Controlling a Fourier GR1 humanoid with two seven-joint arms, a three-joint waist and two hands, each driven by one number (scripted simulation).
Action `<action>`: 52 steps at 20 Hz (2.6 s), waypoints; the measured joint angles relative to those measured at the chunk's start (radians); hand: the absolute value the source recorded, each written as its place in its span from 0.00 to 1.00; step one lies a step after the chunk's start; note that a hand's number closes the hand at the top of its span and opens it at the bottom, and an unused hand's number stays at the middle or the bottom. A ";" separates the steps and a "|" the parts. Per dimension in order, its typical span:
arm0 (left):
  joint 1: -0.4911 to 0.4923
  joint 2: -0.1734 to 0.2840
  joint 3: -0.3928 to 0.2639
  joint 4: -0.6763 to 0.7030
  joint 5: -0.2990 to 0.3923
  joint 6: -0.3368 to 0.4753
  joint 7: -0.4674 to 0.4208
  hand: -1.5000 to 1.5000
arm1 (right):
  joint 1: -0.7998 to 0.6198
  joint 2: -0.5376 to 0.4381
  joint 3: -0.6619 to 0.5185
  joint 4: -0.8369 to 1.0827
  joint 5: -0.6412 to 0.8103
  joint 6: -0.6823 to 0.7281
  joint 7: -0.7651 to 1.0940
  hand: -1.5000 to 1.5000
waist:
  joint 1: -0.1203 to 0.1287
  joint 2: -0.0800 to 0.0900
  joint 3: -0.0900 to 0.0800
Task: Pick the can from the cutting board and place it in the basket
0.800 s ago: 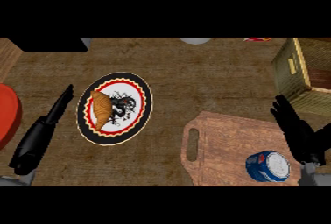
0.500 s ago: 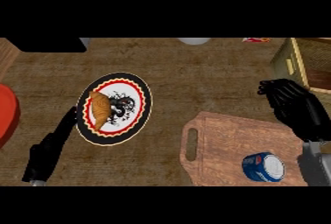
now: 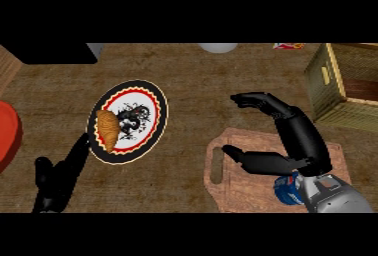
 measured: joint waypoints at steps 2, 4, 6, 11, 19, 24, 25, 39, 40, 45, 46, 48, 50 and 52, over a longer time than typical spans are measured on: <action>0.009 0.008 0.010 -0.008 0.010 -0.001 0.015 0.50 | -0.012 -0.053 0.021 -0.021 0.102 -0.027 0.080 0.00 | -0.010 -0.004 -0.001; 0.020 0.013 0.018 -0.015 0.019 0.000 0.028 0.50 | -0.030 -0.134 0.022 -0.036 0.199 -0.026 0.161 0.00 | -0.022 -0.007 -0.003; 0.031 0.018 0.028 -0.019 0.027 0.000 0.035 0.50 | -0.057 -0.220 0.011 -0.064 0.269 0.002 0.253 0.00 | -0.033 -0.010 -0.003; 0.048 0.018 0.036 -0.031 0.029 0.007 0.039 0.50 | -0.146 -0.418 -0.028 -0.185 0.301 0.177 0.493 0.00 | -0.047 -0.013 -0.004; 0.057 0.011 0.042 -0.044 0.028 0.010 0.041 0.50 | -0.260 -0.645 -0.120 -0.312 0.000 0.514 0.775 0.00 | -0.048 -0.009 -0.004; 0.059 0.015 0.047 -0.051 0.029 0.003 0.046 0.50 | -0.274 -0.791 -0.179 -0.312 -0.247 0.608 0.815 0.00 | -0.045 -0.006 -0.003; 0.058 0.010 0.042 -0.056 0.024 0.008 0.048 0.50 | -0.282 -0.823 -0.189 -0.311 -0.291 0.617 0.821 0.00 | -0.043 -0.005 -0.003; 0.028 -0.002 0.050 -0.037 0.006 -0.021 0.067 0.50 | -0.212 -1.071 -0.288 -0.388 -0.624 0.597 0.867 0.00 | -0.016 0.004 0.002; 0.030 -0.004 0.050 -0.043 0.004 -0.023 0.066 0.50 | -0.199 -1.065 -0.286 -0.400 -0.615 0.585 0.870 0.00 | -0.013 0.005 0.002; 0.023 -0.011 0.057 -0.032 -0.004 -0.039 0.054 0.50 | -0.124 -1.005 -0.249 -0.452 -0.508 0.535 0.862 0.00 | -0.003 0.008 0.004; 0.019 -0.019 0.051 -0.033 -0.010 -0.033 0.060 0.50 | -0.110 -0.991 -0.238 -0.457 -0.479 0.526 0.858 0.00 | -0.002 0.008 0.004; 0.015 -0.028 0.053 -0.024 -0.011 -0.039 0.052 0.50 | -0.078 -0.969 -0.212 -0.477 -0.429 0.508 0.857 0.00 | -0.001 0.009 0.004; 0.018 -0.029 0.052 -0.037 -0.016 -0.035 0.063 0.50 | -0.051 -0.957 -0.181 -0.502 -0.382 0.493 0.862 0.00 | 0.002 0.009 0.004; 0.011 -0.036 0.049 -0.037 -0.021 -0.033 0.074 0.50 | -0.023 -0.941 -0.148 -0.498 -0.326 0.490 0.851 0.00 | 0.004 0.010 0.004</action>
